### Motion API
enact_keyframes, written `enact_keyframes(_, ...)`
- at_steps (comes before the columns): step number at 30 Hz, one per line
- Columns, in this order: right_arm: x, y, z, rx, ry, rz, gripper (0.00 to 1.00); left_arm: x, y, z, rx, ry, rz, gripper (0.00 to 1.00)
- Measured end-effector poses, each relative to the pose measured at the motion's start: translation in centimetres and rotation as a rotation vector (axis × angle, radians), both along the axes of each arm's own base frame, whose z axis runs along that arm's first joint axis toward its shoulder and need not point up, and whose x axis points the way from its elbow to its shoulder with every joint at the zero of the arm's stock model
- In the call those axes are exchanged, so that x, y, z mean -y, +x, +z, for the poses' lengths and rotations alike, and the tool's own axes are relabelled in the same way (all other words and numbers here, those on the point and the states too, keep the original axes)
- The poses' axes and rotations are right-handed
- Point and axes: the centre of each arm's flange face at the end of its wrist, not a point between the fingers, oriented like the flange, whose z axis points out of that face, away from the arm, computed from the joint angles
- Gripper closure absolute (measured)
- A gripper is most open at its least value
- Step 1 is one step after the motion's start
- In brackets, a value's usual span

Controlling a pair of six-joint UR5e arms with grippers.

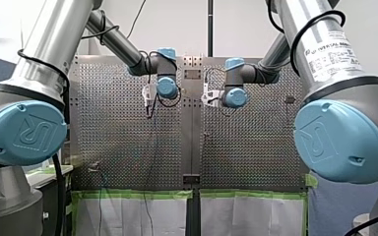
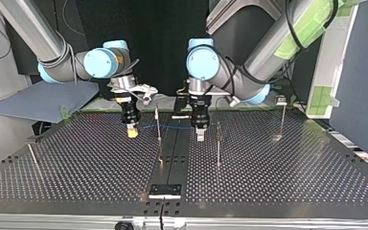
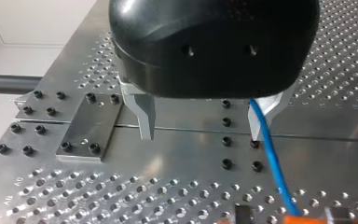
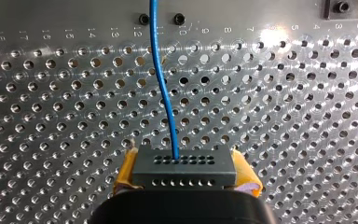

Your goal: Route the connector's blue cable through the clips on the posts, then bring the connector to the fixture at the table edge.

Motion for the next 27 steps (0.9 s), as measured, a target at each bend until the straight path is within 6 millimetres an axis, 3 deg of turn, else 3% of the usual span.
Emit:
enact_keyframes(10,-0.1,0.0,0.0,-0.002,0.002,0.001,1.00,0.9,0.8,-2.4,-0.041,0.016,-0.002,0.00)
enact_keyframes(27,0.0,0.0,0.0,-0.006,0.002,0.000,1.00,0.9,1.5,-1.5,0.006,-0.004,0.050,0.00)
